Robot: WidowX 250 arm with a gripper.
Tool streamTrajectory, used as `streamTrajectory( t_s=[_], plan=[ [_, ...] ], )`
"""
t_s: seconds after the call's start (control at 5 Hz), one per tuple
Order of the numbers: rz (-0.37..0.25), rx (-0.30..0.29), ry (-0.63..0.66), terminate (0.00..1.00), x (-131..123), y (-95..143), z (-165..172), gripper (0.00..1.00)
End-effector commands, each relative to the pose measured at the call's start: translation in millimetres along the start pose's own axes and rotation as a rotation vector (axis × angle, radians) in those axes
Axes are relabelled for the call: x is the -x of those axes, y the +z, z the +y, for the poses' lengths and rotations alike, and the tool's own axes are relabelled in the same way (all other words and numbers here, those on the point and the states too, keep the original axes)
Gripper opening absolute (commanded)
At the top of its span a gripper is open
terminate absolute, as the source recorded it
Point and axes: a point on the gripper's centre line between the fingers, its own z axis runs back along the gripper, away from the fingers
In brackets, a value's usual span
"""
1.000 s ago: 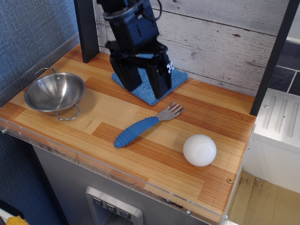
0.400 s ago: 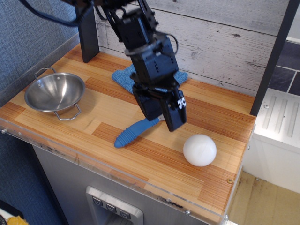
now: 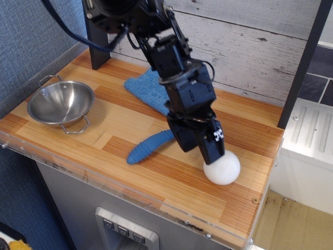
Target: Place the white vegetable in front of the silver bowl.
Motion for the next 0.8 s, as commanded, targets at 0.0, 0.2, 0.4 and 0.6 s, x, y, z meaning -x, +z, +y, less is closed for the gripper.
streamTrajectory(
  t_s=[0.0,0.2,0.4,0.6],
  plan=[
    [-0.008,0.040,-0.071,0.00,-15.3,-11.1,-12.3,1.00],
    [-0.014,0.041,-0.071,0.00,-17.2,-14.5,-11.4,0.00],
    [-0.030,0.030,-0.063,0.00,-16.2,-9.5,-10.3,0.00],
    [-0.022,0.020,-0.061,0.00,-14.1,-7.7,-10.4,0.00]
  ],
)
